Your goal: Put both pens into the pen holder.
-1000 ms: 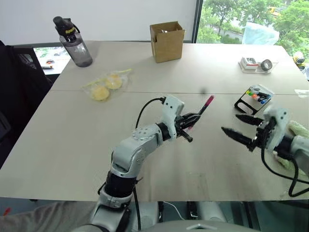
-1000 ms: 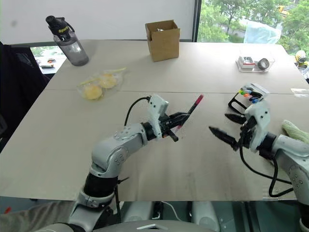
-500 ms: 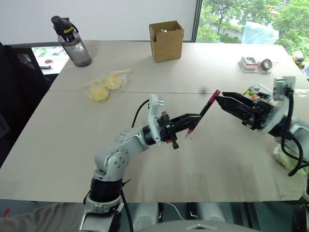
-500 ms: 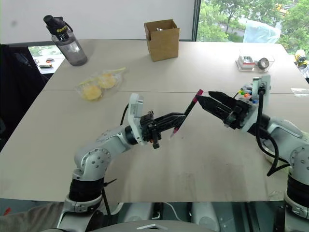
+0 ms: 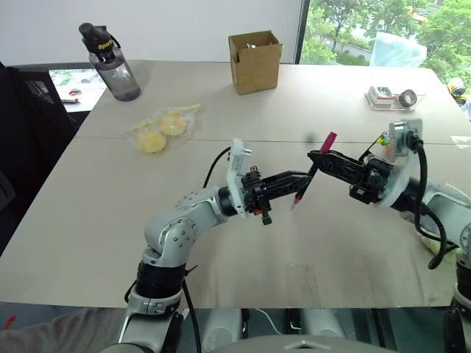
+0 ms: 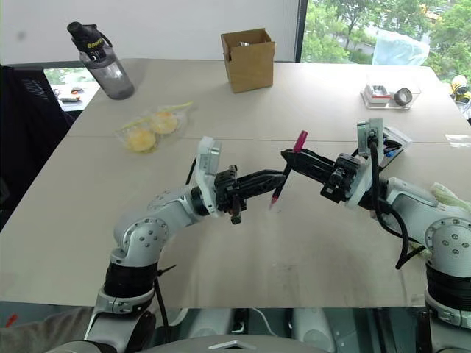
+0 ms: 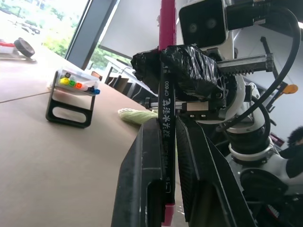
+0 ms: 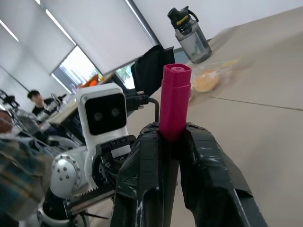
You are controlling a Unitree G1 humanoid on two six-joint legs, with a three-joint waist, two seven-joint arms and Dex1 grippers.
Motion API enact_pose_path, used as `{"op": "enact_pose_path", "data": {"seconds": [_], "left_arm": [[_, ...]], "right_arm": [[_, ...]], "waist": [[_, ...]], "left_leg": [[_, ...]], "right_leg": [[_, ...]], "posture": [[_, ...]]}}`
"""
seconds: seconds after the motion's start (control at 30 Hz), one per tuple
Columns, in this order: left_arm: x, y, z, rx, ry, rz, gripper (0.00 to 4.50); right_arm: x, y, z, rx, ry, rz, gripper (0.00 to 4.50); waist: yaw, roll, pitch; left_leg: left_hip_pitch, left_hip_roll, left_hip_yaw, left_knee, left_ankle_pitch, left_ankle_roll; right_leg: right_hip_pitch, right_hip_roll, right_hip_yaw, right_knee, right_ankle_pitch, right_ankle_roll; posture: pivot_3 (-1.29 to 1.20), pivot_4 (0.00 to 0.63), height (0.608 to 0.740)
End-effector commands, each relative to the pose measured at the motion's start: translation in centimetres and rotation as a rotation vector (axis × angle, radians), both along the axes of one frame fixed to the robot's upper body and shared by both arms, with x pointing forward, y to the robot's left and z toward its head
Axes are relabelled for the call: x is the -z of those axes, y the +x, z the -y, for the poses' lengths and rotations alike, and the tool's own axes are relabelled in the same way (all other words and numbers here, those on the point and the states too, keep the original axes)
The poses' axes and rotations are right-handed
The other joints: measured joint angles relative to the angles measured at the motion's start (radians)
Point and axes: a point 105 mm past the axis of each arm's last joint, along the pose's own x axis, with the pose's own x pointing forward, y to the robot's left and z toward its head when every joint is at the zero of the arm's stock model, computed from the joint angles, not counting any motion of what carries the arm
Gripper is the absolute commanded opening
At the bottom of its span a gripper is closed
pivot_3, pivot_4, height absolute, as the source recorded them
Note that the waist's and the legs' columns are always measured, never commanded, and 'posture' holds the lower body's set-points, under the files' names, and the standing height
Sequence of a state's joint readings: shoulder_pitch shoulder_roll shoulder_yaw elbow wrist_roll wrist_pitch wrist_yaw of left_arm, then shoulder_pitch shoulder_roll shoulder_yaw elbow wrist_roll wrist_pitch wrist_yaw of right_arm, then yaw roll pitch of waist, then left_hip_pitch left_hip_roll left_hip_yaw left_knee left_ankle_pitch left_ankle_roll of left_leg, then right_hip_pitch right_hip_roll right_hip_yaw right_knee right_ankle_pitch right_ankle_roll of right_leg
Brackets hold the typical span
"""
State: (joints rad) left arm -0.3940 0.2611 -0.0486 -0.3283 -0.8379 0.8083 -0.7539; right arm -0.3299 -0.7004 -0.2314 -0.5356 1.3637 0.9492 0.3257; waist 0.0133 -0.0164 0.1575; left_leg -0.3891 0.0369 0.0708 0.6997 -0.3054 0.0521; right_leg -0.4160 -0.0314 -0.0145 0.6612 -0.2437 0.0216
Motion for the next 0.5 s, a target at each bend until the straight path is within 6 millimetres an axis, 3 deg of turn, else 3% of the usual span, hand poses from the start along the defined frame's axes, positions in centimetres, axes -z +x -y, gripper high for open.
{"op": "enact_pose_path", "data": {"seconds": [0.03, 0.1, 0.2, 0.3, 0.37, 0.5], "left_arm": [[-0.4, 1.0, -0.7, -0.074, 0.085, 0.089, 2.1], [-0.4, 1.6, -0.9, -0.109, 0.146, 0.136, 2.75], [-1.5, 2.7, -0.8, -0.14, 0.206, 0.228, 2.75], [-2.7, 4.0, -0.2, -0.173, 0.233, 0.292, 2.75], [-3.4, 4.5, 0.3, -0.19, 0.245, 0.317, 2.75], [-4.3, 3.4, 1.1, -0.13, 0.234, 0.342, 2.75]], "right_arm": [[-1.8, -0.1, 0.4, 0.044, -0.15, 0.206, 0.06], [-2.6, 0.6, 1.4, 0.113, -0.283, 0.314, 0.06], [-4.2, 2.9, 4.6, 0.32, -0.595, 0.545, 0.06], [-5.4, 4.0, 6.7, 0.454, -0.769, 0.79, 0.06], [-5.5, 4.3, 7.8, 0.529, -0.844, 0.906, 0.06], [-4.0, 3.8, 9.1, 0.598, -0.934, 1.003, 0.06]], "waist": [[0.0, 0.0, 0.0], [-0.001, 0.001, 0.001], [0.002, 0.002, 0.002], [0.004, 0.002, 0.002], [0.003, 0.001, 0.002], [0.0, 0.002, 0.002]], "left_leg": [[0.0, 0.0, 0.0, 0.0, 0.0, 0.0], [0.0, 0.0, 0.0, 0.0, 0.0, 0.0], [-0.005, -0.001, 0.0, 0.0, 0.0, 0.0], [-0.008, -0.001, 0.0, 0.001, 0.002, -0.004], [-0.009, -0.001, 0.0, 0.001, 0.003, -0.005], [-0.009, 0.0, 0.002, 0.001, 0.003, -0.005]], "right_leg": [[0.0, 0.0, 0.0, 0.0, 0.0, 0.0], [0.0, 0.0, 0.0, 0.0, 0.0, 0.0], [-0.006, 0.0, 0.0, 0.0, 0.0, 0.0], [-0.007, 0.0, -0.001, -0.001, 0.0, 0.0], [-0.007, 0.0, -0.001, -0.002, 0.0, 0.001], [-0.007, -0.001, 0.0, -0.001, -0.002, 0.004]], "posture": [[0.0, 0.15, 0.736], [0.0, 0.15, 0.736], [0.0, 0.15, 0.736], [0.0, 0.15, 0.736], [0.0, 0.15, 0.736], [0.0, 0.15, 0.736]]}}
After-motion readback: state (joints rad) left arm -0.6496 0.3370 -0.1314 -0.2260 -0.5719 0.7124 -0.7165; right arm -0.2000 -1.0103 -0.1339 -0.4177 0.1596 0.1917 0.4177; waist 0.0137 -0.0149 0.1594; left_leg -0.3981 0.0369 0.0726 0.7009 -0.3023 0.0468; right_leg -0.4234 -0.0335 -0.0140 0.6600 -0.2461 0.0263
